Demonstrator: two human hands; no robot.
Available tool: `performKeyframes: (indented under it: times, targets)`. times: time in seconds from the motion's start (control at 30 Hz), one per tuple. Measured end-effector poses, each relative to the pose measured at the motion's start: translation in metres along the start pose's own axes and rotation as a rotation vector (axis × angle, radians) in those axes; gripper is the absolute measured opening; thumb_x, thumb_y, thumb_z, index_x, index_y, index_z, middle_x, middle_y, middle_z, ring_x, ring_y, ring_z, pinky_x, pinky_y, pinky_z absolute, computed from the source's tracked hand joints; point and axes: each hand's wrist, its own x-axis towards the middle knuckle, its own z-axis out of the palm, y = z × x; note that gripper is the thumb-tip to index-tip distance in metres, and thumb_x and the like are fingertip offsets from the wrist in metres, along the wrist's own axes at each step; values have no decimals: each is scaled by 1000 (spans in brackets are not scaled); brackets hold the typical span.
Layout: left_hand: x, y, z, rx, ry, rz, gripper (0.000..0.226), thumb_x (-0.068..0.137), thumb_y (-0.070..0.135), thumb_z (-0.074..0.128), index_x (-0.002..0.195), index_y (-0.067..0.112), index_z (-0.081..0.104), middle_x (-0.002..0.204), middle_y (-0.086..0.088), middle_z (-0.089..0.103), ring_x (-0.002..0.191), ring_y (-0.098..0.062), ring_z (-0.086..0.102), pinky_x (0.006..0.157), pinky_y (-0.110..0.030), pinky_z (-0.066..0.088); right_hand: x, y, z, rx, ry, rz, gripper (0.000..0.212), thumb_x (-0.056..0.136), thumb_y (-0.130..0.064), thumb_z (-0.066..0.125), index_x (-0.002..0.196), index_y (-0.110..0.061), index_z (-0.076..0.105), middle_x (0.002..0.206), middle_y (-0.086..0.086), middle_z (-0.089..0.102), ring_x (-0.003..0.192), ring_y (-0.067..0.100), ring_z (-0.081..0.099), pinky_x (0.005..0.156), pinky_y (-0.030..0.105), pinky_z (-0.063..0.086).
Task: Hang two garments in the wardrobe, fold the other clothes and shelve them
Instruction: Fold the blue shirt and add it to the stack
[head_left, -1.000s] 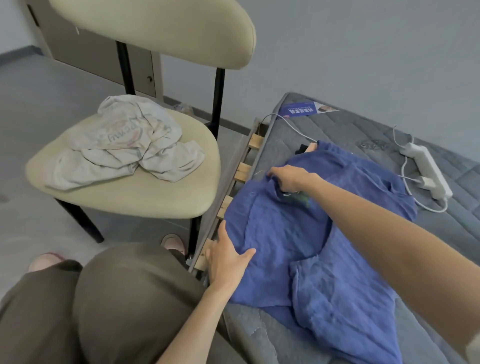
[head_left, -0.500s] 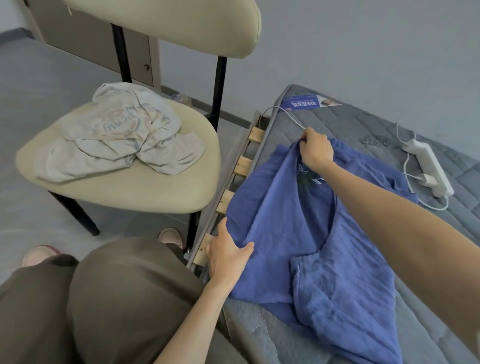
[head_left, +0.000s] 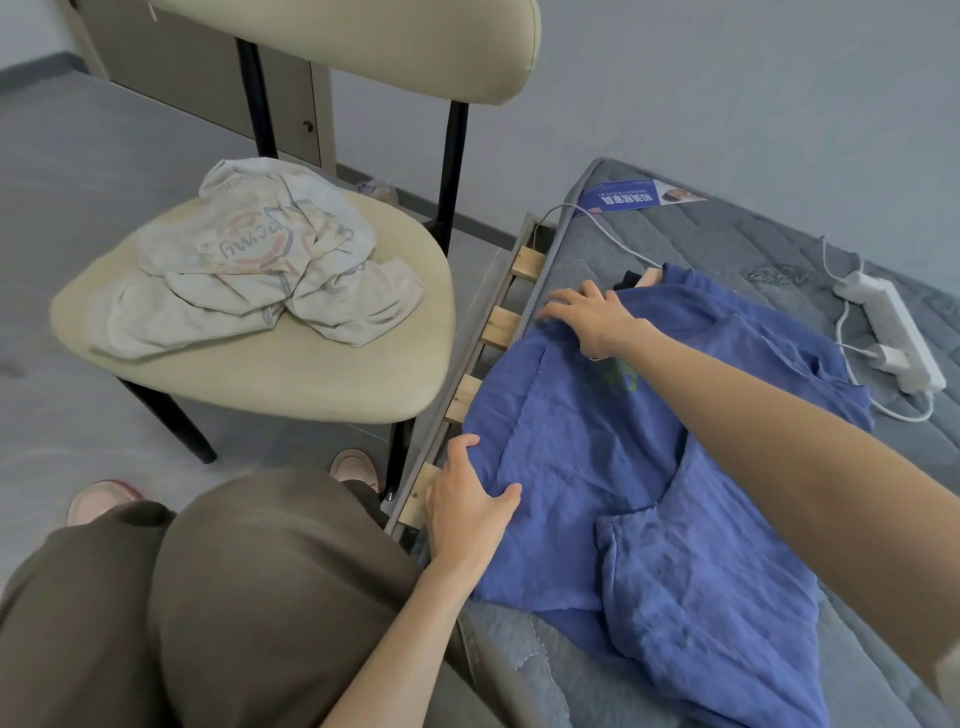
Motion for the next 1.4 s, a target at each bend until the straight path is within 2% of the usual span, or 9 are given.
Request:
performKeyframes:
  times: [0.23,0.33,0.43,0.67,0.9,1.0,1.1,1.3,1.4]
  targets:
    - [5,-2,1,-8,-23,36,67,77,29,74,133,25,36,78,31,36,64,13,39,58,-7,34,6,-3,-10,-305,-57,-96,39,86,-17,62,123,-25,55,135,2,42,123,27,35,94,39,36]
    - [5,-1,1,-64,-51,15,66,78,25,73,133,25,37,77,29,40,61,15,43,54,-5,40,-1,6,-15,-165,-30,-57,33,81,-12,62,113,-19,58,115,6,59,110,28,52,80,38,41]
    - [3,4,-1,-199,-75,6,68,78,18,72,134,27,35,92,20,54,73,12,52,61,-7,43,-12,19,-18,3,132,11,24,78,-1,55,99,-12,53,102,10,60,97,32,58,53,34,29]
    - [-17,43,8,-535,-288,78,78,78,10,72,135,42,29,118,9,62,98,3,63,69,-10,50,-65,68,-34,134,467,42,30,75,7,50,99,-8,59,101,11,61,89,33,60,58,33,32]
    - [-61,106,50,-391,-552,365,80,77,14,72,140,39,29,134,34,35,122,15,38,87,2,36,-155,120,-12,346,589,255,21,70,13,44,80,-4,50,88,20,53,74,38,50,62,44,39]
    - [-79,122,73,-159,-640,477,82,77,18,69,137,47,21,96,21,53,78,9,50,65,-5,40,-191,138,10,354,585,298,21,69,14,44,78,-5,48,89,21,51,72,38,49,61,44,38]
    - [-97,124,100,31,-723,580,87,77,11,66,142,39,14,48,13,30,44,-4,39,49,-14,32,-217,152,35,338,534,345,17,72,13,45,81,0,50,92,22,52,75,39,52,61,44,38]
    - [-114,110,144,187,-920,518,103,76,10,65,146,37,-5,60,-2,50,43,-5,46,50,-23,46,-242,162,85,328,395,453,13,82,7,46,91,2,54,104,24,53,88,41,56,67,44,39]
    - [-114,98,154,207,-1014,473,101,77,25,66,145,42,-6,88,12,71,59,-4,63,73,-28,55,-248,163,103,372,326,545,15,82,2,51,90,-4,62,110,16,54,99,36,54,67,35,35]
